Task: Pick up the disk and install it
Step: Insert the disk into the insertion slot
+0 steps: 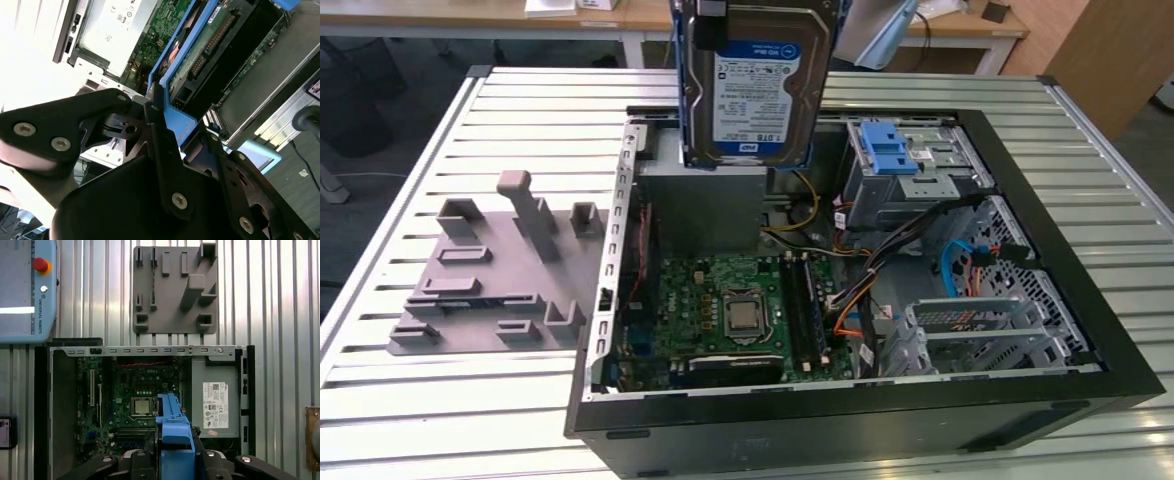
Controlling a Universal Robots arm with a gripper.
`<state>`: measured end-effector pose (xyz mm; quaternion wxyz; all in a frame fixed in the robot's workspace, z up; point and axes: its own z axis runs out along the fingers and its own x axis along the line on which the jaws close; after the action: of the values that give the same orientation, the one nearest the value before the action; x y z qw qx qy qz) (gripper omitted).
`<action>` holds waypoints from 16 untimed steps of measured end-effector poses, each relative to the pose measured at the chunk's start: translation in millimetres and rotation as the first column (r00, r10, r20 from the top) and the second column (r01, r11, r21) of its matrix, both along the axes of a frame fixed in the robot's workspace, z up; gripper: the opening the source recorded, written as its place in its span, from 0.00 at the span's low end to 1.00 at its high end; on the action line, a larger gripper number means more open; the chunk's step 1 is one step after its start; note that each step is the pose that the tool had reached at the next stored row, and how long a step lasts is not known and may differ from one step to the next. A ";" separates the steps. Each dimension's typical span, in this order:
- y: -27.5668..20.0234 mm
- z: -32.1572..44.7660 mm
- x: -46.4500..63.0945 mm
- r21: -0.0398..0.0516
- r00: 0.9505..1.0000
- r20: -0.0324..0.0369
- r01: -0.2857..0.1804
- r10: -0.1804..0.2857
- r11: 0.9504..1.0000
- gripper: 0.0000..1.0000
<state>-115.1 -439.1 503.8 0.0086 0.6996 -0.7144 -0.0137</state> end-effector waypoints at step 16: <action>-29.4 -2.5 -0.1 0.000 1.000 0.000 0.000 0.000 1.000 0.36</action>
<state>-115.2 -468.4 501.3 0.0085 0.6996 -0.7144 -0.0137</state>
